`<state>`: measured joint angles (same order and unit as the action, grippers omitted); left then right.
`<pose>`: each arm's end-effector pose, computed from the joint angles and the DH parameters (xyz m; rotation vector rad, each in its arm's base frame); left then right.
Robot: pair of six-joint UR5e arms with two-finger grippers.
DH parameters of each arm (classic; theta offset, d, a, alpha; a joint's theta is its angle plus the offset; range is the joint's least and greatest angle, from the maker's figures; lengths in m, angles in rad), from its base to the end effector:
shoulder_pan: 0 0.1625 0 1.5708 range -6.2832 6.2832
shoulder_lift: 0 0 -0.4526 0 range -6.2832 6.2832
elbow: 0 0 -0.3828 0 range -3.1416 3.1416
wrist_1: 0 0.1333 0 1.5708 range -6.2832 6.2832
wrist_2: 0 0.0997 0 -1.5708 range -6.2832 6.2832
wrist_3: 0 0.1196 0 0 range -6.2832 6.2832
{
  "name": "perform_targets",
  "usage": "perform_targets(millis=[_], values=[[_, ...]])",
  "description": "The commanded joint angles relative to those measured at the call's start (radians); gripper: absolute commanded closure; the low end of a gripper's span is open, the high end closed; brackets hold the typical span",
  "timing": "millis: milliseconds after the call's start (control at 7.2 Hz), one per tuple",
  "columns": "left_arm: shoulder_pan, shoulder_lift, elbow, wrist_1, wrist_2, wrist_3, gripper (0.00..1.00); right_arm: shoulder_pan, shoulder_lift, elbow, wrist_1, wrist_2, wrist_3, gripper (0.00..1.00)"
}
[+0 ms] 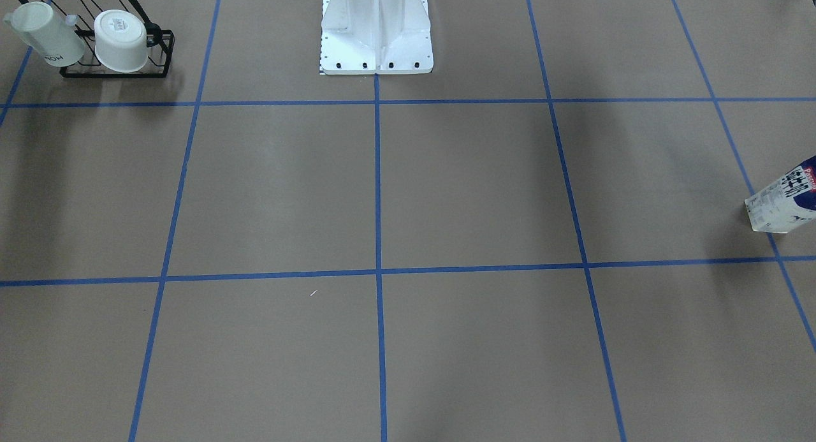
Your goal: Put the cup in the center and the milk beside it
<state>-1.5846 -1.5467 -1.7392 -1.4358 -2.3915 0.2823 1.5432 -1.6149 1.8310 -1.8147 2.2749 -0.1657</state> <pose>-0.0523 -0.4677 0.6405 0.1301 0.8128 0.2570 0.0434 -0.4524 0.6265 0.0220 -0.7052 -0.1754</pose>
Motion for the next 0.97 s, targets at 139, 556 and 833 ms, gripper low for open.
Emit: perform_targets(millis=[139,556,833], values=[[0.0,0.007,-0.028,-0.006,0.005,-0.005,0.01,0.0,0.0,-0.003,0.0,0.0,0.002,0.0],[-0.003,0.007,-0.101,-0.006,0.005,0.0,0.01,0.0,0.012,0.036,0.0,-0.005,0.003,0.0],[-0.009,-0.004,-0.12,-0.094,0.003,-0.005,0.01,-0.002,0.045,0.049,0.012,-0.005,0.006,0.0]])
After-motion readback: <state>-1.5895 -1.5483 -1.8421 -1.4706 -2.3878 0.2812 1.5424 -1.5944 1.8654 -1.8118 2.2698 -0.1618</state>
